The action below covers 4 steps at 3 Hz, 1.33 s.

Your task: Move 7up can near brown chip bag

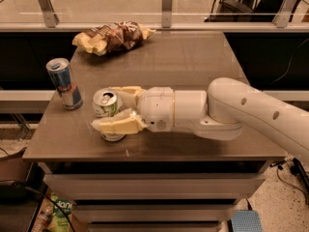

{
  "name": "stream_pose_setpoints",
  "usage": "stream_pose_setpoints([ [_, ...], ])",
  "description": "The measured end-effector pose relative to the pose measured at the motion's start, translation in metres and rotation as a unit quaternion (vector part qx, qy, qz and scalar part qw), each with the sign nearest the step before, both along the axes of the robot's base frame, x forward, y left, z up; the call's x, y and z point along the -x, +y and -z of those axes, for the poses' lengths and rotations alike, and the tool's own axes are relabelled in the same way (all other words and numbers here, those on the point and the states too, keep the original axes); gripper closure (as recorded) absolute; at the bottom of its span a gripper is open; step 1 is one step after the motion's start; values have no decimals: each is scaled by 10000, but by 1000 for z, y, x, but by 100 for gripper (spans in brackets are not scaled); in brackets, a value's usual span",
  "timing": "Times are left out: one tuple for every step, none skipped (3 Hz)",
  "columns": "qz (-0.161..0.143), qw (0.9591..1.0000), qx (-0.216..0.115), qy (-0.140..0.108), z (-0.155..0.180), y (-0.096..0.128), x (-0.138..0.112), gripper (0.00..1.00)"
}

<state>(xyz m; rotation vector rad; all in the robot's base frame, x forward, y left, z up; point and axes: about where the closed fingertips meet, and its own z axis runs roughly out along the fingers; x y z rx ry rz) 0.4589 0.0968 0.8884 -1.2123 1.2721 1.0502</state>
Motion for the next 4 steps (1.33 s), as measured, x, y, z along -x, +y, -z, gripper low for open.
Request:
stream_pose_setpoints([
  [-20,10000,3,-10,-1,2,1,64],
  [-39,10000,7,-20,-2,4,2,88],
  [-57,10000,10,-29,-3,6,3,100],
  [24,10000,89,-19,-9,4,-5,100],
])
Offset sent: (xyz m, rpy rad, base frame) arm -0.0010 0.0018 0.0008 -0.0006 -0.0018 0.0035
